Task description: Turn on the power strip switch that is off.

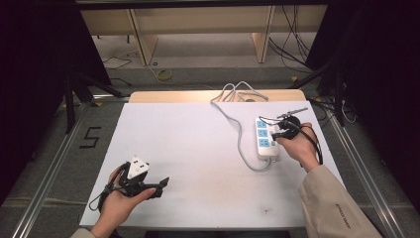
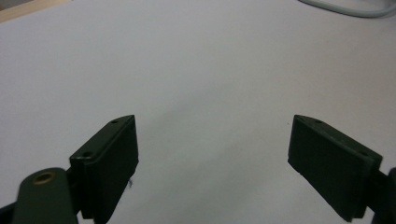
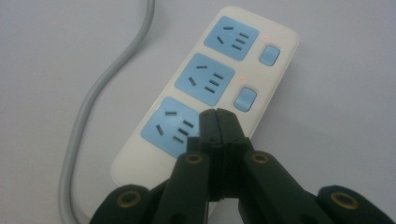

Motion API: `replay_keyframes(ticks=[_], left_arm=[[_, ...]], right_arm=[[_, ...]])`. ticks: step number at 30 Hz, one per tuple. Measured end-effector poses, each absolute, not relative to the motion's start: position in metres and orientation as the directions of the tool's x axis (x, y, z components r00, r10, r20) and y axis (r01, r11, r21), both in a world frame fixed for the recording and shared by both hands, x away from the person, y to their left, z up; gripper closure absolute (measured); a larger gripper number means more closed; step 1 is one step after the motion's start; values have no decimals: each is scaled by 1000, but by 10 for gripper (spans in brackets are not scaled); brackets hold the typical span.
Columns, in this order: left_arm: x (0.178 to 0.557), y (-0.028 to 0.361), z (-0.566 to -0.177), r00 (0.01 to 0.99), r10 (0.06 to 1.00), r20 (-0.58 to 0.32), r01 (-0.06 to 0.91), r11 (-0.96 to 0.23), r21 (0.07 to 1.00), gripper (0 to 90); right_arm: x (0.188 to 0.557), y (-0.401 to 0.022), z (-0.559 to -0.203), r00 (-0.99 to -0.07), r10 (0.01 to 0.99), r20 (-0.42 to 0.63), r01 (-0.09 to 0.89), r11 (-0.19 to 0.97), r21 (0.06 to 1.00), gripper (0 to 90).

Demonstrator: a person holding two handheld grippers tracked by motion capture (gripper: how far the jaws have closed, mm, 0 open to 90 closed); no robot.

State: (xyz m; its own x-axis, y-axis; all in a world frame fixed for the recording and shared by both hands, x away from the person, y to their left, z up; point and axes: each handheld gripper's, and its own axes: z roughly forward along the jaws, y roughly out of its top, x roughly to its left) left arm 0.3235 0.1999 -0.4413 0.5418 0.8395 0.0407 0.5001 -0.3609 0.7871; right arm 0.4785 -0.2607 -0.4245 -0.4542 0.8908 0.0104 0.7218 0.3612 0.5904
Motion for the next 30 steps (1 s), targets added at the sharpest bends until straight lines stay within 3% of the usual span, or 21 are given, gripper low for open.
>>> replay_keyframes(ticks=[30], left_arm=[[323, 200, -441, 542, 839, 40, 500, -360, 787, 157]], right_arm=[[485, -256, -430, -457, 890, -1, 736, 378, 562, 900]])
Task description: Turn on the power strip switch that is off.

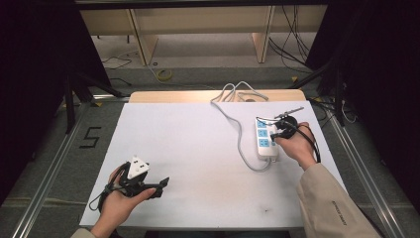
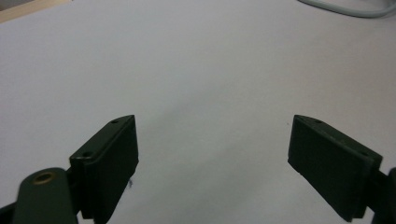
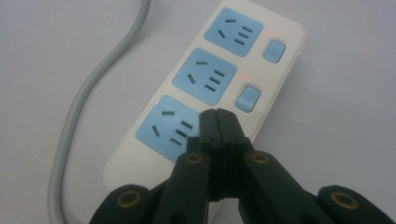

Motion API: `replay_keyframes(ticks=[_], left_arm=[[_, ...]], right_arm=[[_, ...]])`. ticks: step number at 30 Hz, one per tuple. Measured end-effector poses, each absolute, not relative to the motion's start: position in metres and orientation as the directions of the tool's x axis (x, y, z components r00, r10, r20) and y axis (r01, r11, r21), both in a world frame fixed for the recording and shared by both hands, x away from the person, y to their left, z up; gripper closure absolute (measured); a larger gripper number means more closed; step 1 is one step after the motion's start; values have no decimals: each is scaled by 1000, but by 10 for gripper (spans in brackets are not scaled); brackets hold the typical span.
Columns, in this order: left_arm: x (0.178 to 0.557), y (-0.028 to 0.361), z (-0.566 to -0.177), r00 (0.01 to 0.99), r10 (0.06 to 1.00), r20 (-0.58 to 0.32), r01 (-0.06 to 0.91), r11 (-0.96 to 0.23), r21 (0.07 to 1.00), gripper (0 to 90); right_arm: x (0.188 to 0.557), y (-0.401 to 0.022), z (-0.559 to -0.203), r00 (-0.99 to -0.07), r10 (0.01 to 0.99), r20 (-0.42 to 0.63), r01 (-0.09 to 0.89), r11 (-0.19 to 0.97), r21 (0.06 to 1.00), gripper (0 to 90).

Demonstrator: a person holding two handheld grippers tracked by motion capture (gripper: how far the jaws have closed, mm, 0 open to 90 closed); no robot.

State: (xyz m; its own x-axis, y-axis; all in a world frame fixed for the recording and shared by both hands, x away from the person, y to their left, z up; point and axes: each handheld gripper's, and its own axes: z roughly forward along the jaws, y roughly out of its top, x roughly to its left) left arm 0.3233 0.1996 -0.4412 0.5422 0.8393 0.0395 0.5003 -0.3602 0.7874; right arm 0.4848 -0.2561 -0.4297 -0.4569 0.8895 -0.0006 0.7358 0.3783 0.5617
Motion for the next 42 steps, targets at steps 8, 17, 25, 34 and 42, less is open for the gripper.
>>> replay_keyframes(ticks=[8, 17, 25, 34, 42], left_arm=[[323, 199, -441, 542, 840, 39, 501, -360, 787, 157], [323, 199, -441, 543, 839, 40, 500, -361, 787, 157], [323, 199, -441, 543, 839, 41, 500, -361, 787, 157], [323, 199, -441, 541, 840, 38, 501, -359, 787, 157], [323, 199, -441, 543, 839, 39, 500, -360, 788, 158]], right_arm=[[486, -256, -431, -456, 890, -3, 739, 380, 556, 900], [487, -256, -433, -457, 889, -5, 744, 386, 546, 900], [488, -255, -435, -458, 889, -8, 747, 390, 539, 900], [488, -255, -436, -459, 888, -8, 750, 393, 532, 900], [488, -255, -436, -459, 889, -9, 751, 393, 530, 900]])
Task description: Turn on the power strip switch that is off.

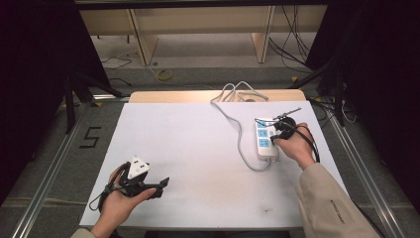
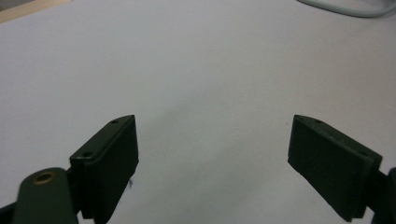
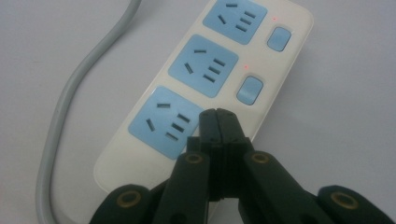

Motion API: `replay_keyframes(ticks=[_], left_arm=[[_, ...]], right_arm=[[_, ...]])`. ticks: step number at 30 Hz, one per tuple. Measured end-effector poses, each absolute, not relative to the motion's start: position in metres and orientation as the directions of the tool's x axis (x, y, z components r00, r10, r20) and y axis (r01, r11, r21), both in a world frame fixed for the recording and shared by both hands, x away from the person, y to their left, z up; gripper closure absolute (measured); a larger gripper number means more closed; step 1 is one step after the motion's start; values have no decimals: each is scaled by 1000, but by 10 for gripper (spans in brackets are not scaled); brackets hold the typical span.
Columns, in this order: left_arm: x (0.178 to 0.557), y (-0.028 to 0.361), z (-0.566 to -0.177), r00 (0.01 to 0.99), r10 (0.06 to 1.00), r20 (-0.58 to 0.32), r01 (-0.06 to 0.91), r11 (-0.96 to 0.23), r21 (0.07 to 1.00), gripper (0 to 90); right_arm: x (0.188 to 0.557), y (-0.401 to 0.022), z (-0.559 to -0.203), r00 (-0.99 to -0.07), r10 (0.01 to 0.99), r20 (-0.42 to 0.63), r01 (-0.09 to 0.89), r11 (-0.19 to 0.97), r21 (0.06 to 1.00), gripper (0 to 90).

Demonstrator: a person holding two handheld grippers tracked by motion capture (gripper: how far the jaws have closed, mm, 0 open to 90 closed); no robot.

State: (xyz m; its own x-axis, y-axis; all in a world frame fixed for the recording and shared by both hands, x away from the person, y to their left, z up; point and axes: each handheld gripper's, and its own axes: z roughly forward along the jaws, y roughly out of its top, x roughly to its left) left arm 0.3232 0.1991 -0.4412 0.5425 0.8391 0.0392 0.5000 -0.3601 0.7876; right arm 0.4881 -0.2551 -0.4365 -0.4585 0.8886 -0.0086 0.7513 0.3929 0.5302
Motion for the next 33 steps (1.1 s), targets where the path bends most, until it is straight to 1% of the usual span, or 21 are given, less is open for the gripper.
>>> replay_keyframes(ticks=[17, 33], left_arm=[[323, 199, -441, 542, 840, 38, 501, -359, 787, 158], [322, 199, -441, 544, 838, 42, 500, -364, 786, 158]], right_arm=[[488, -256, -439, -443, 896, 14, 765, 371, 526, 900], [488, -254, -439, -432, 902, 7, 773, 367, 517, 900]])
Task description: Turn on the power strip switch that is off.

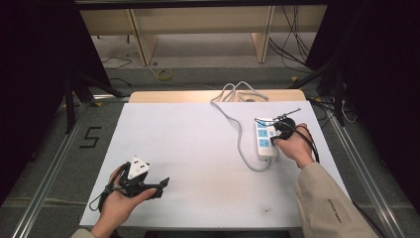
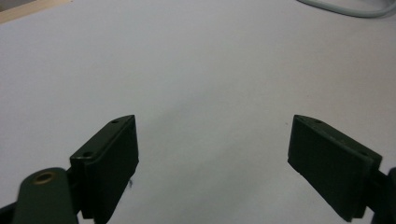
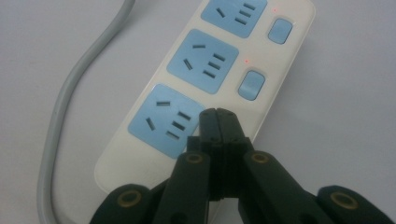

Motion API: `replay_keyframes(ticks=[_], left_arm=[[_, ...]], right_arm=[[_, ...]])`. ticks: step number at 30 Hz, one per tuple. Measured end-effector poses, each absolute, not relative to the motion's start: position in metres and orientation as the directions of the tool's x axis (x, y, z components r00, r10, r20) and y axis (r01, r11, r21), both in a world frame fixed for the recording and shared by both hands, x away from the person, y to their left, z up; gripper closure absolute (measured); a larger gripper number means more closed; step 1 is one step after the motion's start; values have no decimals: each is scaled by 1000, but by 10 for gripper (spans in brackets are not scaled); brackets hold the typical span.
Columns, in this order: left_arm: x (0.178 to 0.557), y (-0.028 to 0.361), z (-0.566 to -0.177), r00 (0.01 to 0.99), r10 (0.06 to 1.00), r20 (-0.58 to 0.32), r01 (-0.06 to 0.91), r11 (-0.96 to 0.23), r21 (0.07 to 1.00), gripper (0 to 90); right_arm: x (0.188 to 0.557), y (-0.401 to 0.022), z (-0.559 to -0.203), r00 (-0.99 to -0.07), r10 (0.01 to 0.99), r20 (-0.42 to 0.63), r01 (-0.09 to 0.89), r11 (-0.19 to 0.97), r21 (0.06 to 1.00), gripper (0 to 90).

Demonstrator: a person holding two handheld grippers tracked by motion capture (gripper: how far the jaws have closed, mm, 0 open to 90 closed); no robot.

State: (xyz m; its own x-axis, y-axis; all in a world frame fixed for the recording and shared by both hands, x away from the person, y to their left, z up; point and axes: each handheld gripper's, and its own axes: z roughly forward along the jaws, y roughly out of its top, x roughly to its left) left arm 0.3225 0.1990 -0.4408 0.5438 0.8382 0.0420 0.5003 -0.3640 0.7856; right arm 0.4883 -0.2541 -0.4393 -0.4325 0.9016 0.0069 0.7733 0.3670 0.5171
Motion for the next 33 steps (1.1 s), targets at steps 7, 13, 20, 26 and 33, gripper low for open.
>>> replay_keyframes(ticks=[7, 13, 20, 26, 33], left_arm=[[323, 199, -441, 544, 838, 41, 501, -364, 786, 158], [323, 199, -441, 544, 838, 42, 501, -364, 785, 158], [323, 199, -441, 541, 840, 40, 502, -360, 786, 159], [323, 199, -441, 541, 840, 41, 499, -360, 788, 159], [323, 199, -441, 543, 839, 40, 500, -361, 787, 159]], right_arm=[[488, -253, -439, -429, 903, -2, 774, 369, 514, 900], [488, -254, -440, -421, 907, 13, 780, 355, 515, 900], [487, -252, -441, -421, 907, -7, 776, 365, 514, 900], [487, -253, -441, -424, 906, -3, 774, 364, 518, 900], [486, -256, -441, -417, 908, 41, 785, 337, 520, 900]])
